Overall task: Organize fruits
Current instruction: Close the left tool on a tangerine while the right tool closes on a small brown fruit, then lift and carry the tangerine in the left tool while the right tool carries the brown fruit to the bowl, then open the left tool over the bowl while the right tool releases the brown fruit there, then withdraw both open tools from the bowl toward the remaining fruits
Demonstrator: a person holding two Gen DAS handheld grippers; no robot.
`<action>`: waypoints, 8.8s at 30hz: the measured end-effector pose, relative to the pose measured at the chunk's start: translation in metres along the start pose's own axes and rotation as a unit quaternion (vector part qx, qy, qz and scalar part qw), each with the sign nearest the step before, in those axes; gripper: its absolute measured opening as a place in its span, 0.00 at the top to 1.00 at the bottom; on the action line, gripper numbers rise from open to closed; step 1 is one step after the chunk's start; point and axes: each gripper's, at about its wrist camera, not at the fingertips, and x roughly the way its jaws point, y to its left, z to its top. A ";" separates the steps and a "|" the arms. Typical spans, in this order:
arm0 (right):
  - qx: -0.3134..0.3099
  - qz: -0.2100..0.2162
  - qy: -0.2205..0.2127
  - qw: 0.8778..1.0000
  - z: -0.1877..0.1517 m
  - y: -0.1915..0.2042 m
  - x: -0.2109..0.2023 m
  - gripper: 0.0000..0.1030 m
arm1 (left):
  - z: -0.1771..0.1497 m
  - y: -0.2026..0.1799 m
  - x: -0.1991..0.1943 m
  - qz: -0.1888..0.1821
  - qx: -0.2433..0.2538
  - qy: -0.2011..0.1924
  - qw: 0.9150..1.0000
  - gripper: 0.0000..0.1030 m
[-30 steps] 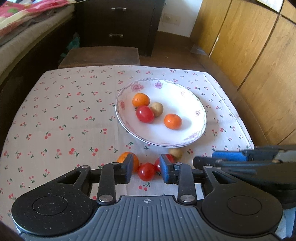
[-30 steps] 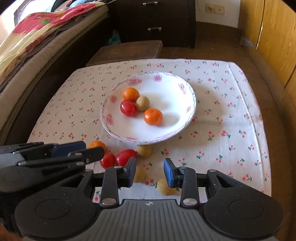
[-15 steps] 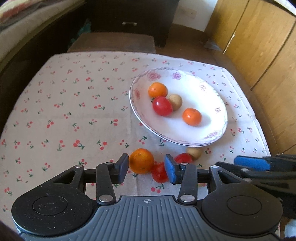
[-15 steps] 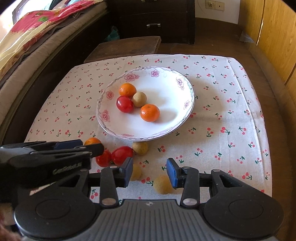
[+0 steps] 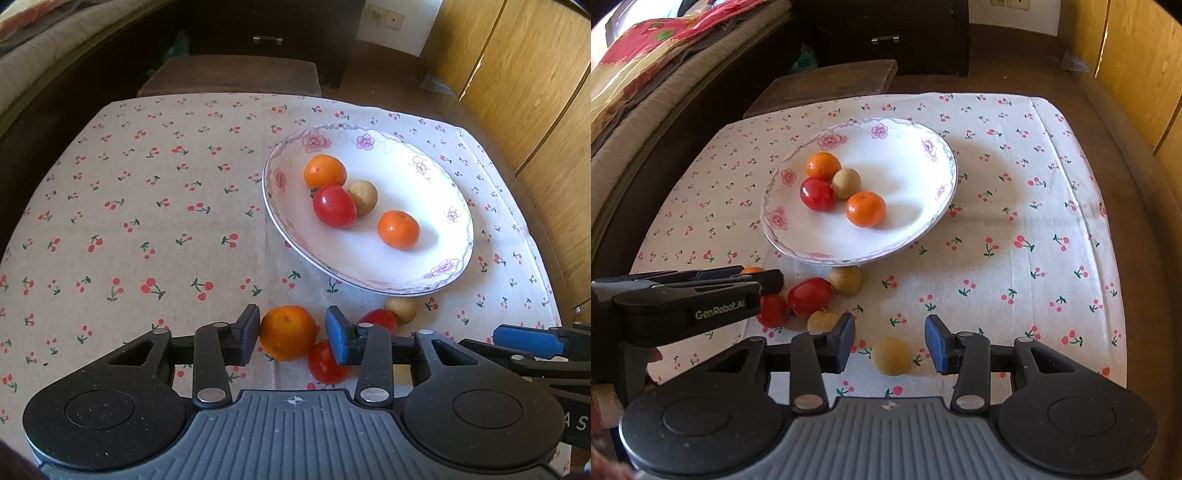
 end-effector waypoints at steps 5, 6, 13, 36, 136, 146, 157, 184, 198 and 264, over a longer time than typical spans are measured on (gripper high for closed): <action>0.003 0.001 0.009 1.000 -0.001 0.000 0.006 0.59 | -0.002 -0.001 0.000 -0.004 0.008 0.004 1.000 0.60; 0.004 0.001 0.012 1.000 -0.002 -0.001 0.008 0.59 | -0.002 -0.001 -0.001 -0.005 0.008 0.004 1.000 0.60; -0.004 -0.007 0.031 0.999 -0.005 0.001 0.022 0.59 | -0.004 -0.001 -0.004 -0.010 0.013 0.006 1.000 0.60; -0.056 -0.013 0.024 0.998 -0.018 0.019 0.010 0.74 | -0.015 0.003 -0.016 -0.002 0.032 0.005 0.999 0.60; -0.043 -0.030 -0.039 0.998 -0.001 0.027 -0.019 0.74 | -0.011 -0.035 -0.046 -0.010 0.099 -0.050 0.994 0.62; -0.039 -0.029 -0.050 0.998 0.023 0.025 -0.015 0.74 | 0.013 -0.034 -0.042 -0.008 0.089 -0.062 0.994 0.62; -0.034 -0.028 -0.055 0.998 0.044 0.022 -0.006 0.74 | 0.033 -0.030 -0.032 -0.008 0.078 -0.065 0.995 0.62; -0.027 -0.029 -0.028 0.999 0.065 0.012 0.031 0.74 | 0.051 -0.025 0.006 -0.010 0.053 -0.029 0.998 0.62; -0.025 -0.029 -0.030 0.999 0.064 0.012 0.032 0.73 | 0.050 -0.026 0.008 -0.009 0.049 -0.029 0.998 0.61; -0.019 -0.034 -0.054 0.998 0.034 0.016 -0.005 0.66 | 0.029 -0.023 -0.024 -0.003 0.076 -0.048 0.996 0.40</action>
